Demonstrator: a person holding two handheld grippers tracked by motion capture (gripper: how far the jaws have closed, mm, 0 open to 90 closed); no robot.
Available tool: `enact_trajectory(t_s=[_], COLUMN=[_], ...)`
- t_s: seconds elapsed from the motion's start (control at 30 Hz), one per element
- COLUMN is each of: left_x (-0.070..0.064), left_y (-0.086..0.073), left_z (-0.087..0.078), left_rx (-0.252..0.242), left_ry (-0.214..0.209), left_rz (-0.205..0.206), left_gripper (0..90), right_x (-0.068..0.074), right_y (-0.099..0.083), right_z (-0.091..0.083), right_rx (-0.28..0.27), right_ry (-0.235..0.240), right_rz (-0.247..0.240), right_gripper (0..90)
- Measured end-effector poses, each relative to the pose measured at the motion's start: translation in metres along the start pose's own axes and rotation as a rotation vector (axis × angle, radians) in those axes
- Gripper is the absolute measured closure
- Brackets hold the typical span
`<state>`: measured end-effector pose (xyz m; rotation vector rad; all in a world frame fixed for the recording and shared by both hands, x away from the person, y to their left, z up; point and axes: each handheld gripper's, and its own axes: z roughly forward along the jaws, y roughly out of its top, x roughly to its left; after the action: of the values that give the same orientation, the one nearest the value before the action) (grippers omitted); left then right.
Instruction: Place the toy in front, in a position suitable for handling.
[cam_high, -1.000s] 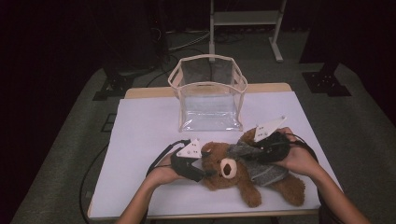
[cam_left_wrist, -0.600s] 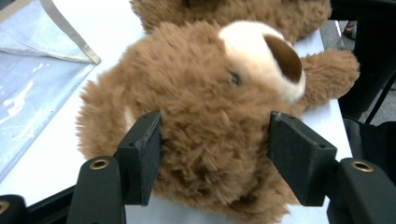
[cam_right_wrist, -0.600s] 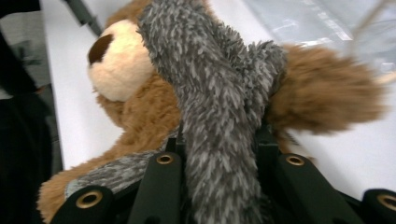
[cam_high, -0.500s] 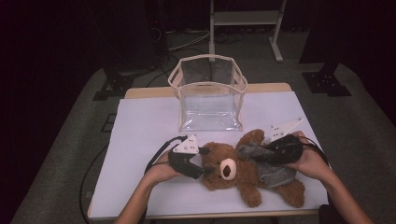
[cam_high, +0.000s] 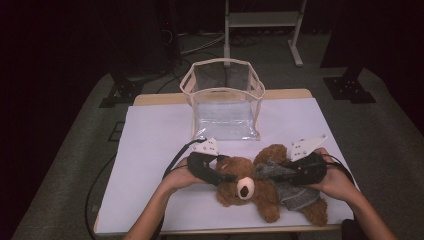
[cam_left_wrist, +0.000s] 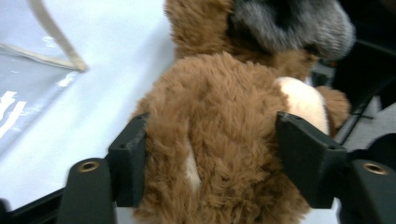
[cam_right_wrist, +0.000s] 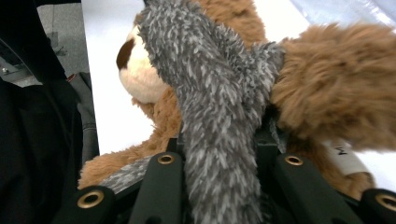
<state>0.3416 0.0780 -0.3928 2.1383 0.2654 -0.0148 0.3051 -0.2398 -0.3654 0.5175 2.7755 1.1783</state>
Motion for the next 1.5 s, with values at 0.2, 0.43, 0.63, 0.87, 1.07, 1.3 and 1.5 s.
enact_trajectory(t_s=[0.2,0.43,0.63,0.87,1.07,1.3,1.5], left_x=[-0.005,-0.005,-0.004,0.001,0.005,0.004,0.01], left_y=[0.0,-0.001,0.0,0.001,0.0,0.011,0.03], left_z=[0.0,-0.001,0.005,0.012,0.019,0.01,-0.004], left_rx=[0.024,0.025,0.027,0.029,0.047,0.065,0.115], left_ry=[-0.003,-0.005,-0.028,-0.06,-0.11,-0.018,0.053], left_rz=[0.024,0.018,-0.016,-0.053,-0.076,0.016,0.091], left_gripper=[32.4,28.4,16.7,11.5,15.7,46.5,47.7], right_x=[-0.012,-0.026,-0.014,-0.004,-0.003,-0.007,-0.015], right_y=[0.002,0.0,-0.003,-0.008,-0.009,-0.008,0.008], right_z=[-0.026,-0.018,-0.004,-0.003,-0.002,-0.007,-0.005], right_rx=[-0.037,-0.01,0.013,0.007,0.004,-0.032,-0.081], right_ry=[-0.078,-0.068,-0.028,-0.032,-0.028,-0.047,-0.053], right_rz=[0.013,0.048,0.021,0.001,-0.001,0.024,0.027], right_gripper=[70.9,71.3,72.4,72.8,72.8,72.1,72.1])
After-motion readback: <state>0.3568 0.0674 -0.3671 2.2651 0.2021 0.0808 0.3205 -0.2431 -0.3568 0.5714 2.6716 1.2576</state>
